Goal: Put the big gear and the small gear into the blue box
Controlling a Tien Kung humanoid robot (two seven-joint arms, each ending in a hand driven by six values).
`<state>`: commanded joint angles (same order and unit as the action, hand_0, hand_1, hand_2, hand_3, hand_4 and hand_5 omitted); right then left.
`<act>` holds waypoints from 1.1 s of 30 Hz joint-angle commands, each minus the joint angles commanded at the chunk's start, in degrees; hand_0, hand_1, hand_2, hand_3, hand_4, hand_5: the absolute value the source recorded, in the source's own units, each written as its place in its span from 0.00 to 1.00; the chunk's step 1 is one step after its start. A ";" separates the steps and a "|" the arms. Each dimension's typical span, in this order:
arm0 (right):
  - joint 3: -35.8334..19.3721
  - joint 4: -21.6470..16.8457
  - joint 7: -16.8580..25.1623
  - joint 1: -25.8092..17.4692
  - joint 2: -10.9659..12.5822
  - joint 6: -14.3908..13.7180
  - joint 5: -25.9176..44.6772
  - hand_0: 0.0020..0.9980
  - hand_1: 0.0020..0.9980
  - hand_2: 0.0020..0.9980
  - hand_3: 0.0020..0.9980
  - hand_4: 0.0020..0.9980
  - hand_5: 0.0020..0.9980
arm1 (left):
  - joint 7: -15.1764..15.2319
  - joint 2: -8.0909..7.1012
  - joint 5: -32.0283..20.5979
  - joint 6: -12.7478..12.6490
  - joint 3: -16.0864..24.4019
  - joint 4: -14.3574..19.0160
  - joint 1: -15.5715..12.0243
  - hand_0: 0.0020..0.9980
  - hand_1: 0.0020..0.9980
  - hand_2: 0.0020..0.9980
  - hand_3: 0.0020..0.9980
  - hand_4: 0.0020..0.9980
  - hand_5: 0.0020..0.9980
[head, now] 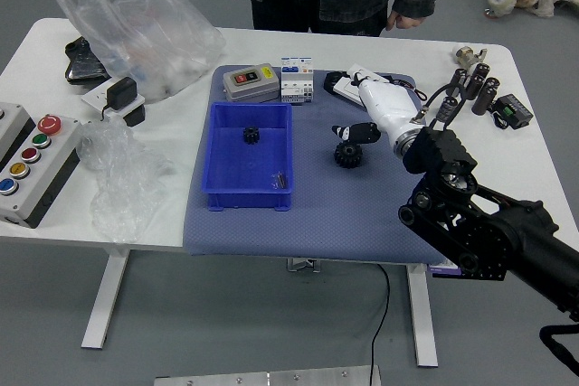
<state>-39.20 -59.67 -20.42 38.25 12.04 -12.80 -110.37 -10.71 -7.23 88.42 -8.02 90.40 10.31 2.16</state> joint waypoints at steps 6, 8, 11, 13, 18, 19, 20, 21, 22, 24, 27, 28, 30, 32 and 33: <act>1.59 3.09 -0.18 0.00 -0.45 1.89 0.47 0.44 0.76 0.88 0.94 1.00 0.50 | 0.01 0.07 -0.05 0.00 -0.08 0.00 0.07 0.62 0.52 0.52 0.66 0.70 0.27; 2.18 3.81 -0.18 0.24 -0.58 2.30 0.87 0.44 0.76 0.88 0.94 1.00 0.50 | -0.03 0.05 -0.03 -0.01 -0.05 0.00 0.06 0.62 0.52 0.52 0.66 0.70 0.27; 2.92 4.29 -0.11 0.42 -0.65 2.67 1.59 0.43 0.76 0.87 0.94 1.00 0.54 | -0.05 0.02 0.02 -0.02 0.01 0.00 0.09 0.62 0.52 0.52 0.66 0.70 0.27; 3.65 4.59 -0.10 0.61 -0.75 2.82 2.01 0.43 0.76 0.87 0.94 1.00 0.54 | -0.05 0.01 0.02 -0.01 0.00 0.00 0.11 0.62 0.52 0.52 0.66 0.70 0.27; 6.34 6.19 -0.58 1.32 -1.40 2.87 2.71 0.43 0.73 0.78 0.88 1.00 0.52 | -0.03 0.01 0.07 0.01 -0.04 0.00 0.23 0.62 0.52 0.52 0.66 0.70 0.27; 6.80 6.47 -0.61 1.40 -1.50 2.70 2.91 0.43 0.73 0.78 0.88 1.00 0.52 | -0.02 0.01 0.06 0.01 -0.06 0.00 0.25 0.62 0.52 0.52 0.66 0.70 0.27; 7.22 6.72 -0.61 1.47 -1.60 2.50 3.08 0.43 0.73 0.78 0.88 1.00 0.52 | -0.02 0.00 0.05 0.02 -0.09 0.00 0.26 0.62 0.52 0.52 0.66 0.70 0.27; 7.82 7.08 -0.58 1.57 -1.76 2.12 3.23 0.43 0.73 0.78 0.88 1.00 0.52 | -0.02 -0.01 0.05 0.02 -0.10 0.00 0.26 0.62 0.52 0.52 0.66 0.70 0.27; 8.28 7.39 -0.58 1.65 -1.89 1.87 3.31 0.37 0.60 0.58 0.67 0.50 0.17 | -0.03 -0.02 0.06 0.03 -0.12 0.00 0.26 0.62 0.52 0.52 0.66 0.70 0.27; 9.00 7.95 -0.65 1.80 -2.15 1.63 3.19 0.37 0.60 0.58 0.67 0.50 0.17 | -0.06 -0.02 0.08 0.03 -0.11 0.00 0.26 0.62 0.52 0.52 0.66 0.70 0.27; 9.92 8.49 -0.60 1.88 -2.34 1.31 3.23 0.37 0.60 0.58 0.67 0.50 0.17 | -0.05 0.01 0.02 0.04 -0.19 0.00 0.31 0.62 0.52 0.52 0.66 0.70 0.27; 10.15 8.55 -0.56 1.87 -2.35 1.17 3.24 0.37 0.60 0.58 0.67 0.50 0.17 | -0.04 0.01 0.02 0.04 -0.21 0.00 0.32 0.62 0.52 0.52 0.66 0.70 0.27; 10.45 8.57 -0.51 1.86 -2.36 0.96 3.24 0.36 0.56 0.48 0.55 0.57 0.05 | -0.02 0.00 -0.02 0.04 -0.23 0.00 0.36 0.62 0.52 0.52 0.66 0.70 0.27; 10.66 8.57 -0.51 1.87 -2.34 0.82 3.10 0.36 0.56 0.48 0.55 0.57 0.05 | 0.01 -0.03 -0.05 0.04 -0.27 0.00 0.39 0.62 0.52 0.52 0.66 0.70 0.27; 10.70 8.58 -0.52 1.87 -2.32 0.80 3.01 0.36 0.56 0.48 0.55 0.57 0.05 | 0.02 -0.05 -0.07 0.04 -0.29 0.00 0.39 0.62 0.52 0.52 0.66 0.70 0.27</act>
<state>-28.51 -51.10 -20.94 40.12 9.73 -12.00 -107.36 -10.69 -7.28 88.35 -7.97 90.11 10.31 2.55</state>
